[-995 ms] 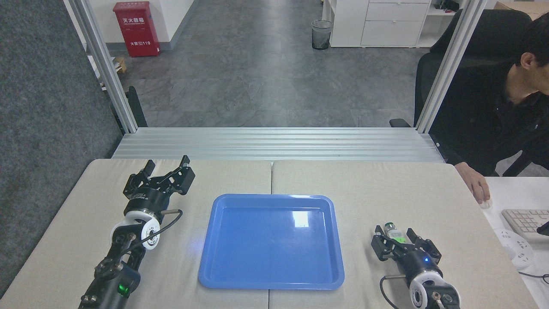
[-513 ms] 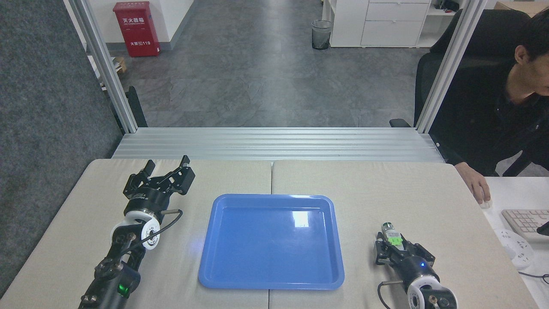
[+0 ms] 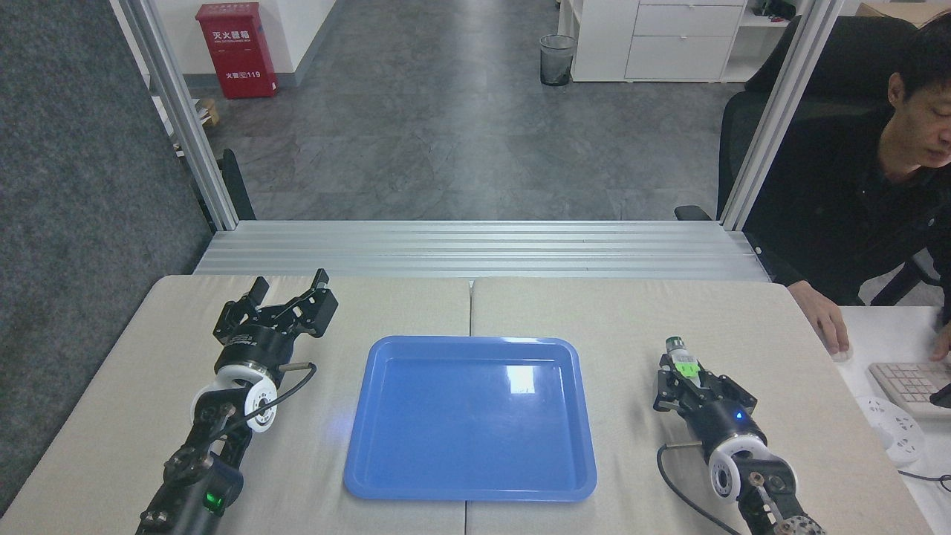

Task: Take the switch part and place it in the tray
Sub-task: 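Lift the switch part and carry it toward the blue tray, then lower the switch part into the tray and open the right gripper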

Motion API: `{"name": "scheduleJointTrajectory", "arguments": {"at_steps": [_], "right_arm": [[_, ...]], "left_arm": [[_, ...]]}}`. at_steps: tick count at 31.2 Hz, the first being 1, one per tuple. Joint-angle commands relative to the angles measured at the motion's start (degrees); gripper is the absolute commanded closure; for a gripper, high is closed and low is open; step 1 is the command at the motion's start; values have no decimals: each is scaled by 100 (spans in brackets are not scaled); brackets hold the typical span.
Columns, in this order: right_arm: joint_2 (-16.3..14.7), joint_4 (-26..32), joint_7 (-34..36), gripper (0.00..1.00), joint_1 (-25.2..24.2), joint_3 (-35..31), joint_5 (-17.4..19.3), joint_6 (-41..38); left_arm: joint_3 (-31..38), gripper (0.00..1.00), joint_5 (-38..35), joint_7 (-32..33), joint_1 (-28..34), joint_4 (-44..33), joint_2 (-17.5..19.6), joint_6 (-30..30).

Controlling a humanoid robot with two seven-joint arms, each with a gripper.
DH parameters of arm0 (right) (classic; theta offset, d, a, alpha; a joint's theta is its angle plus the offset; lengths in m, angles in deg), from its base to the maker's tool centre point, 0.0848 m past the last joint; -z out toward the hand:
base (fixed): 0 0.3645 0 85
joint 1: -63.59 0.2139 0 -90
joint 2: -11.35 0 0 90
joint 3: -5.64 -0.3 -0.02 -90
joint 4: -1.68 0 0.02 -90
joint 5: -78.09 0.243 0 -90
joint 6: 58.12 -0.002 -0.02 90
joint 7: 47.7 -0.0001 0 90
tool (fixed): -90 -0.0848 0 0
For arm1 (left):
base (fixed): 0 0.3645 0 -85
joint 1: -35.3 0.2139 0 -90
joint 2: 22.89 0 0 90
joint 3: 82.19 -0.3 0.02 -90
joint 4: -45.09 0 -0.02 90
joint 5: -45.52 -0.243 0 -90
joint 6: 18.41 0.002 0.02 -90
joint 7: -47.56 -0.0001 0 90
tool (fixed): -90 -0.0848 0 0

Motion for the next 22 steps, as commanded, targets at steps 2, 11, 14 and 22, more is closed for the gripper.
{"name": "scheduleJointTrajectory", "arguments": {"at_steps": [2,11,14,22], "right_arm": [[808,1109,-279,100,930,635,-188,410],[1547,1074,-455,100,1028,2376,-707,1000],[1662,908,-587,100,748,2745,-839,1035],[1697,538,-885,100,141,3133,-1182,1018]], "left_arm": [[0,0,0,4,0,0,0,-2],[0,0,0,4,0,0,0,-2],[0,0,0,4,0,0,0,-2],[0,0,0,4,0,0,0,-2]]}}
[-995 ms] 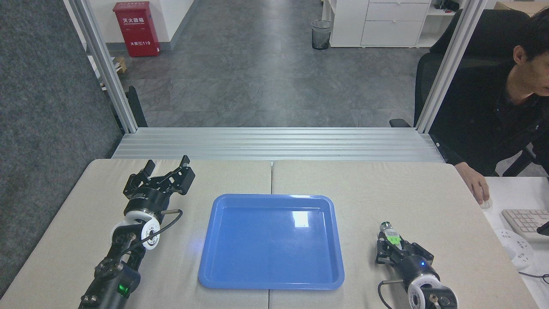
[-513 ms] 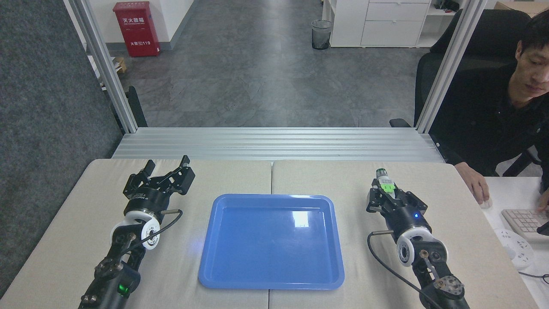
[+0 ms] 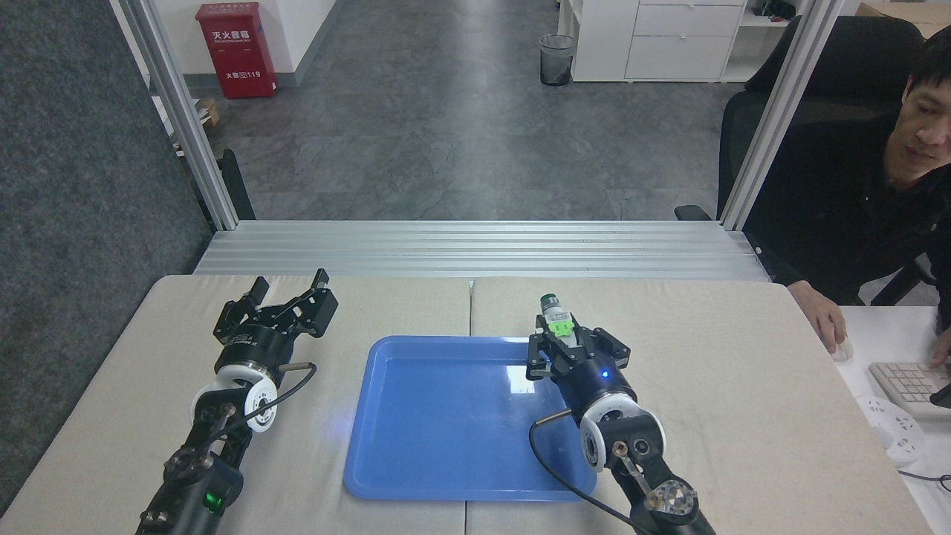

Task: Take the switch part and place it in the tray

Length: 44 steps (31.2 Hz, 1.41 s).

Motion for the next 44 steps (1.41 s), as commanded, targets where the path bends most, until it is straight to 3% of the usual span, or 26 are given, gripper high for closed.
{"name": "scheduleJointTrajectory", "arguments": {"at_steps": [1,6,15,16,18,20,21,25,31,37,41,44], "right_arm": [[621,-154,-320,100,-464,1428,-402,18],[612,-356,-418,100,-623,1428,-665,-8],[656,-628,-436,100,-579,1428,-674,-26],[691,-672,-436,95,-562,1402,-674,-17],[717,-743,-436,74,-544,1341,-674,1],[709,-761,-436,34,-526,1314,-674,36],[709,-761,-427,23,-526,1314,-674,36],[673,-761,-427,5,-509,990,-657,45],[735,-647,-252,2,-316,234,-578,62],[630,-444,1084,3,-9,-935,-551,80],[156,-453,1138,3,98,-1576,-420,27],[-230,-462,1138,3,115,-1911,97,-253]], "left_arm": [[0,0,0,5,0,0,0,1],[0,0,0,5,0,0,0,1],[0,0,0,5,0,0,0,1],[0,0,0,5,0,0,0,1],[0,0,0,5,0,0,0,1],[0,0,0,5,0,0,0,1],[0,0,0,5,0,0,0,1],[0,0,0,5,0,0,0,1],[0,0,0,5,0,0,0,1],[0,0,0,5,0,0,0,1],[0,0,0,5,0,0,0,1],[0,0,0,5,0,0,0,1]]}}
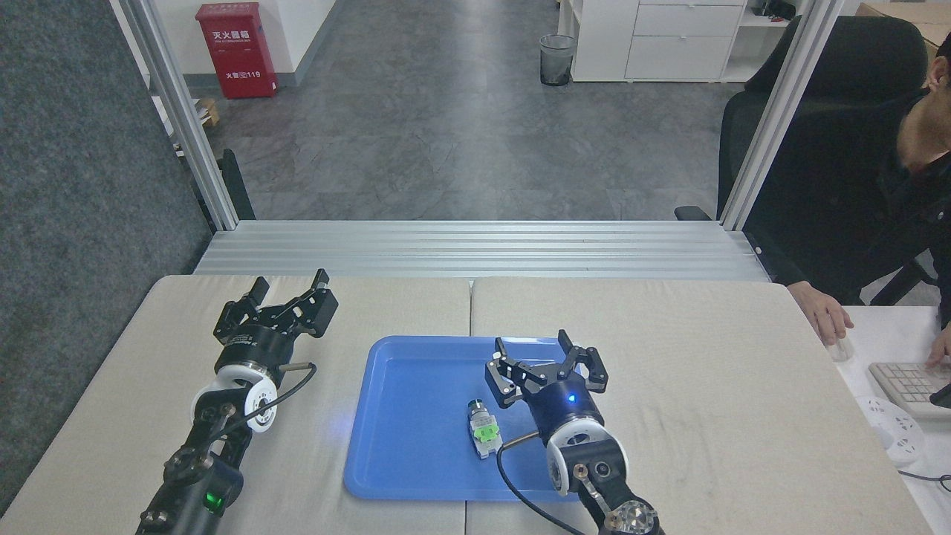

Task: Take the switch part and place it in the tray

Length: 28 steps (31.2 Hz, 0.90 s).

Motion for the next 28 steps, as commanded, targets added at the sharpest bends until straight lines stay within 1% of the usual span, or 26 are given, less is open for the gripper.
{"name": "scheduleJointTrajectory", "arguments": {"at_steps": [1,2,3,5,7,9,13,14,19,24,28], "right_arm": [[-878,31,146,3,221,-1813,750,-405],[-1088,14,155,3,212,-1840,935,-554],[-1299,-30,155,3,203,-1840,1023,-651],[-1730,-135,260,3,168,-1831,1086,-740],[-1916,-188,505,3,142,-1831,1156,-766],[-1987,-241,734,3,63,-1840,1165,-819],[-2066,-241,753,3,-148,-1875,1270,-828],[-2057,-241,744,3,-183,-1884,1366,-828],[-2057,-241,735,3,-254,-1875,1622,-863],[-2083,-250,717,3,-245,-1867,1605,-907],[-2320,-250,384,3,-201,-1858,1604,-925]], "left_arm": [[0,0,0,4,0,0,0,2],[0,0,0,4,0,0,0,2],[0,0,0,4,0,0,0,2],[0,0,0,4,0,0,0,2],[0,0,0,4,0,0,0,2],[0,0,0,4,0,0,0,2],[0,0,0,4,0,0,0,2],[0,0,0,4,0,0,0,2],[0,0,0,4,0,0,0,2],[0,0,0,4,0,0,0,2],[0,0,0,4,0,0,0,2]]}}
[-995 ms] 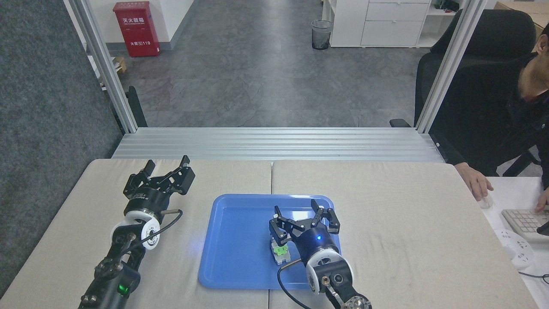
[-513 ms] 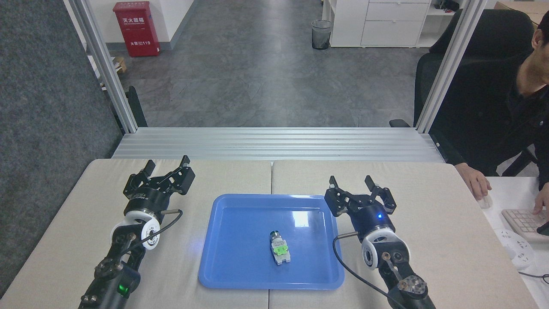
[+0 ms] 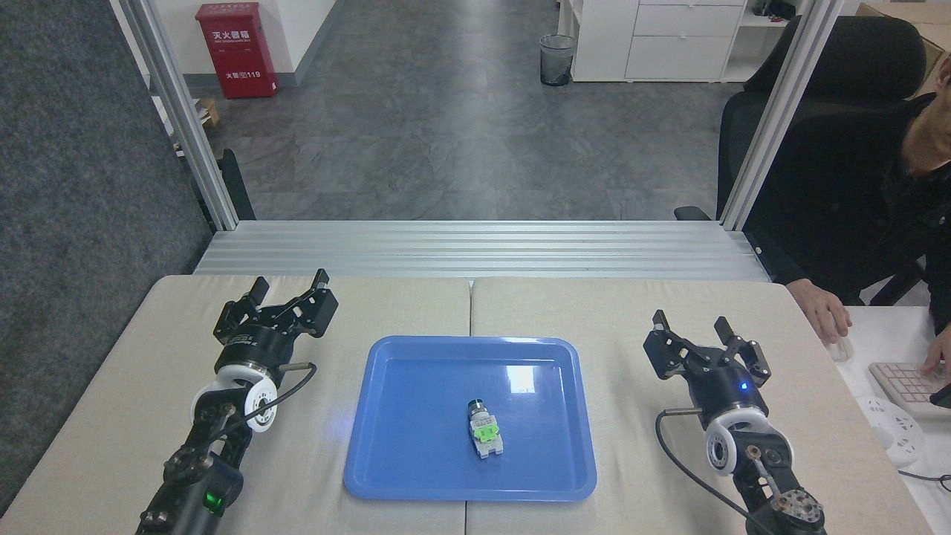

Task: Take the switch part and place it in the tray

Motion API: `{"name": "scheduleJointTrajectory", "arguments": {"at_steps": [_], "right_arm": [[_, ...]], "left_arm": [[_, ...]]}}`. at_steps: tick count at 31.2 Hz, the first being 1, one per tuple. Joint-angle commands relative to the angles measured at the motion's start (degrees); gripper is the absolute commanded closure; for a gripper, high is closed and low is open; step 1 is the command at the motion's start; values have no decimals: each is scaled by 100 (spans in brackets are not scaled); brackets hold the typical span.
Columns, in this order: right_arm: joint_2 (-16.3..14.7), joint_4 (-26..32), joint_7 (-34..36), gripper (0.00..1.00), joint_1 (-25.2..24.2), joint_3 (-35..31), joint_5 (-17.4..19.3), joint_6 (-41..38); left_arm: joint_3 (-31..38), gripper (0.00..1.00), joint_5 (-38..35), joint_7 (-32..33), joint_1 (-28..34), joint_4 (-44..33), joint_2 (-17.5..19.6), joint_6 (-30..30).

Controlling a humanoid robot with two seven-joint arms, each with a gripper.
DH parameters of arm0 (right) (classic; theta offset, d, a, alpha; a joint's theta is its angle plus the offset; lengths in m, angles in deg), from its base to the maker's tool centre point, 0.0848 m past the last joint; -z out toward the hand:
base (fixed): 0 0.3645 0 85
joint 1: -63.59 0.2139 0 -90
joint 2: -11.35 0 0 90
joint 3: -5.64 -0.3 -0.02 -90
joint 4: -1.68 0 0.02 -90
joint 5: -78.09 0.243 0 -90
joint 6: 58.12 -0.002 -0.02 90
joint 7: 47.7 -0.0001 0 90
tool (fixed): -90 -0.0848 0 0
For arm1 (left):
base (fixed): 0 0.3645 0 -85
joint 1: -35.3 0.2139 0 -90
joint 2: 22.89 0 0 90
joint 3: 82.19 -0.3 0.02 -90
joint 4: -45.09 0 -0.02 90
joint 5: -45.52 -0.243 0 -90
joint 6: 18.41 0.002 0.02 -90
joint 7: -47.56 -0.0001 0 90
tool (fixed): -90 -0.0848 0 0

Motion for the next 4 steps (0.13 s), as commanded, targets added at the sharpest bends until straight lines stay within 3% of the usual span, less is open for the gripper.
{"name": "scheduleJointTrajectory", "arguments": {"at_steps": [1,4], "right_arm": [[-778,-73,-260,3,-4,-353,151,-26],[-927,-73,-260,3,32,-353,151,-166]], "left_arm": [[0,0,0,2,0,0,0,3],[0,0,0,2,0,0,0,3]]}}
